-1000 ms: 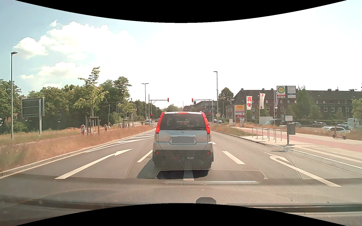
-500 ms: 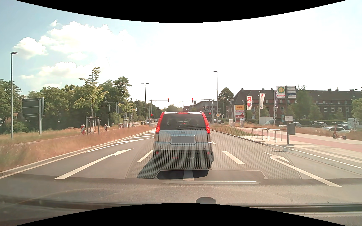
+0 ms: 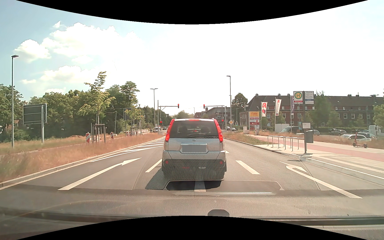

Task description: Follow the waypoints while adhering to traffic rules and regulations

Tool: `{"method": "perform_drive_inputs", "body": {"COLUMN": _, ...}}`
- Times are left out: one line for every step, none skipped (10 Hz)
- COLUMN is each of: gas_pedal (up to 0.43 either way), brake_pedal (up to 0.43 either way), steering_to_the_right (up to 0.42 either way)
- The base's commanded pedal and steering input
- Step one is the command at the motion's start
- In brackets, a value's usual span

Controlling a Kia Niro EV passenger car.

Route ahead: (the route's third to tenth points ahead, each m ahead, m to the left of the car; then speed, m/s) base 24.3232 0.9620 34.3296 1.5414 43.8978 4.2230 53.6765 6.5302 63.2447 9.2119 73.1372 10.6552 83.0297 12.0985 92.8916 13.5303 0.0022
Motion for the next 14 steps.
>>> {"method": "perform_drive_inputs", "body": {"gas_pedal": 0.0, "brake_pedal": 0.262, "steering_to_the_right": -0.014}}
{"method": "perform_drive_inputs", "body": {"gas_pedal": 0.0, "brake_pedal": 0.262, "steering_to_the_right": -0.015}}
{"method": "perform_drive_inputs", "body": {"gas_pedal": 0.0, "brake_pedal": 0.262, "steering_to_the_right": -0.014}}
{"method": "perform_drive_inputs", "body": {"gas_pedal": 0.0, "brake_pedal": 0.256, "steering_to_the_right": -0.015}}
{"method": "perform_drive_inputs", "body": {"gas_pedal": 0.0, "brake_pedal": 0.262, "steering_to_the_right": -0.015}}
{"method": "perform_drive_inputs", "body": {"gas_pedal": 0.0, "brake_pedal": 0.262, "steering_to_the_right": -0.014}}
{"method": "perform_drive_inputs", "body": {"gas_pedal": 0.0, "brake_pedal": 0.256, "steering_to_the_right": -0.015}}
{"method": "perform_drive_inputs", "body": {"gas_pedal": 0.0, "brake_pedal": 0.256, "steering_to_the_right": -0.015}}
{"method": "perform_drive_inputs", "body": {"gas_pedal": 0.0, "brake_pedal": 0.256, "steering_to_the_right": -0.014}}
{"method": "perform_drive_inputs", "body": {"gas_pedal": 0.0, "brake_pedal": 0.256, "steering_to_the_right": -0.015}}
{"method": "perform_drive_inputs", "body": {"gas_pedal": 0.0, "brake_pedal": 0.262, "steering_to_the_right": -0.015}}
{"method": "perform_drive_inputs", "body": {"gas_pedal": 0.0, "brake_pedal": 0.262, "steering_to_the_right": -0.015}}
{"method": "perform_drive_inputs", "body": {"gas_pedal": 0.0, "brake_pedal": 0.262, "steering_to_the_right": -0.015}}
{"method": "perform_drive_inputs", "body": {"gas_pedal": 0.0, "brake_pedal": 0.262, "steering_to_the_right": -0.014}}
